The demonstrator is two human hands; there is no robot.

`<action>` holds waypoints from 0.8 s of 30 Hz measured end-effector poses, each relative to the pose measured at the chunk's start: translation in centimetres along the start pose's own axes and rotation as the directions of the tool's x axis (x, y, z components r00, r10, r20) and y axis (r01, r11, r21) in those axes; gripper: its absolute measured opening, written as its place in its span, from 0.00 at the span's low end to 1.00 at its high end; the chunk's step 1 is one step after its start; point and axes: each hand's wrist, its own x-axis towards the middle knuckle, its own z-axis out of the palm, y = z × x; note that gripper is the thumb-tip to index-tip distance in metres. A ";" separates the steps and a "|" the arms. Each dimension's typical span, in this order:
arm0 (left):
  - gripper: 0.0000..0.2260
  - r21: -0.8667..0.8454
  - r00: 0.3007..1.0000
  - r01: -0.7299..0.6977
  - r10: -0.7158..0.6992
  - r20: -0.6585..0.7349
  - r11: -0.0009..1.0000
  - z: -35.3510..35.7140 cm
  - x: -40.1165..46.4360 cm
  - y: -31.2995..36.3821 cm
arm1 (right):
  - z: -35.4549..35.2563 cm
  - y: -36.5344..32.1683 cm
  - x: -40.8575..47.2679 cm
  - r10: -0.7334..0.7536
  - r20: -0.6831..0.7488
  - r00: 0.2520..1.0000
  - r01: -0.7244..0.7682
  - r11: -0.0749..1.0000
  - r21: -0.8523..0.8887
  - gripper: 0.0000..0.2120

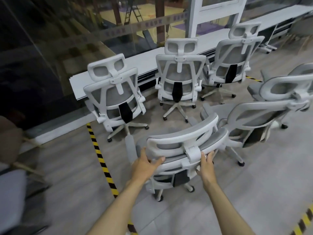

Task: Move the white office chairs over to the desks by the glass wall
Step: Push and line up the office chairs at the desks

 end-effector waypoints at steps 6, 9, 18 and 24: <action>0.45 0.080 0.996 -0.041 0.047 -0.075 0.996 -0.5 0.0 -1.5 | 1.1 -1.2 0.6 0.037 0.112 0.993 -0.046 0.996 0.073 0.25; 0.46 0.037 0.993 -0.024 0.028 -0.114 0.999 -0.5 0.5 -2.9 | 2.1 -1.3 1.3 0.066 0.192 0.979 -0.077 0.996 0.048 0.30; 0.42 -0.079 0.959 -0.120 0.095 -0.266 0.990 -3.9 3.9 -6.2 | 8.6 -2.8 3.8 0.095 0.266 0.959 -0.091 0.995 -0.028 0.39; 0.40 -0.031 0.955 -0.135 0.121 -0.270 0.990 -7.3 8.8 -8.6 | 14.0 -2.5 5.4 0.097 0.157 0.983 -0.093 0.995 -0.034 0.36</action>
